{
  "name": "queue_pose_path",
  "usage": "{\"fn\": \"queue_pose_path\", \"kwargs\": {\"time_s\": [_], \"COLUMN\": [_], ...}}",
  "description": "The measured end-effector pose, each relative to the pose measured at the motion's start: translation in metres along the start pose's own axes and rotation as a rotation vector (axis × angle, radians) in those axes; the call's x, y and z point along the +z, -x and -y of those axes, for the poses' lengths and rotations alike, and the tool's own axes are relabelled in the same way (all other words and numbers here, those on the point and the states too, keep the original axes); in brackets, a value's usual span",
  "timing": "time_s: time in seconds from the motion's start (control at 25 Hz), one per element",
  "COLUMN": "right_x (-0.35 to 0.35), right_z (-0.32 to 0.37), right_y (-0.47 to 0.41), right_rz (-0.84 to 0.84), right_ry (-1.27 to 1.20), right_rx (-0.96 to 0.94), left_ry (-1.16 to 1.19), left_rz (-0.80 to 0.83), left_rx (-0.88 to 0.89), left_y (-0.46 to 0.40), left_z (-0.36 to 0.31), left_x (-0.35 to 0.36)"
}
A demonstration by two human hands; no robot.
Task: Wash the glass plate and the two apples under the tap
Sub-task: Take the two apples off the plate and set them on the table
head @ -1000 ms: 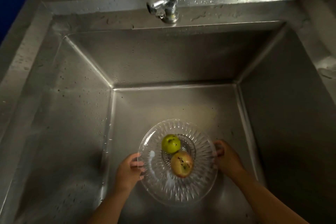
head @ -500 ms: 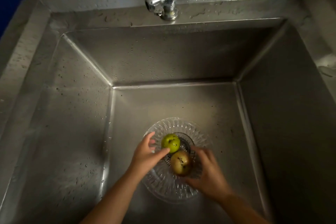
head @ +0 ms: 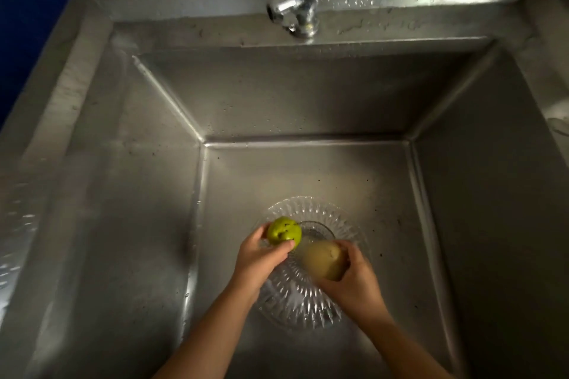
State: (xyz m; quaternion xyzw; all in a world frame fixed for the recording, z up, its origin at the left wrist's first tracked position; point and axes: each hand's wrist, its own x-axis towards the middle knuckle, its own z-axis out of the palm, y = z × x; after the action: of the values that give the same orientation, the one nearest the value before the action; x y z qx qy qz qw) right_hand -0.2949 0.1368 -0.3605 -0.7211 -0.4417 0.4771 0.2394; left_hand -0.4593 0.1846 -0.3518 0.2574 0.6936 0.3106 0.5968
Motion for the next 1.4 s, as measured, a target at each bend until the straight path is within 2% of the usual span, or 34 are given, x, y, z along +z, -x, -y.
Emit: {"fn": "queue_pose_path", "kwargs": {"time_s": [0.08, 0.24, 0.36, 0.48, 0.64, 0.76, 0.88, 1.08, 1.4], "right_x": [-0.012, -0.018, -0.010, 0.009, 0.066, 0.132, 0.206, 0.296, 0.319], "right_z": [0.034, 0.128, 0.209, 0.283, 0.357, 0.396, 0.432, 0.462, 0.448], "right_y": [0.008, 0.034, 0.059, 0.084, 0.112, 0.133, 0.146, 0.149, 0.143], "right_rz": [0.009, 0.093, 0.176, 0.280, 0.429, 0.522, 0.583, 0.618, 0.625], "right_ry": [-0.007, -0.048, -0.089, -0.089, -0.070, -0.021, 0.058, 0.227, 0.341], "right_rx": [-0.051, -0.198, -0.328, -0.437, -0.565, -0.624, -0.671, -0.644, -0.658], "left_ry": [0.050, 0.133, 0.202, 0.226, 0.239, 0.270, 0.311, 0.303, 0.414], "left_rz": [-0.034, -0.003, -0.064, -0.154, -0.373, -0.577, -0.678, -0.679, -0.648], "left_rx": [0.053, 0.190, 0.267, 0.363, 0.448, 0.393, 0.275, 0.145, 0.023], "left_y": [0.029, 0.096, 0.146, 0.190, 0.232, 0.251, 0.253, 0.233, 0.209], "left_z": [-0.026, -0.097, -0.147, -0.179, -0.189, -0.179, -0.168, -0.152, -0.132], "left_x": [-0.016, -0.062, -0.112, -0.174, -0.271, -0.353, -0.423, -0.483, -0.493]}}
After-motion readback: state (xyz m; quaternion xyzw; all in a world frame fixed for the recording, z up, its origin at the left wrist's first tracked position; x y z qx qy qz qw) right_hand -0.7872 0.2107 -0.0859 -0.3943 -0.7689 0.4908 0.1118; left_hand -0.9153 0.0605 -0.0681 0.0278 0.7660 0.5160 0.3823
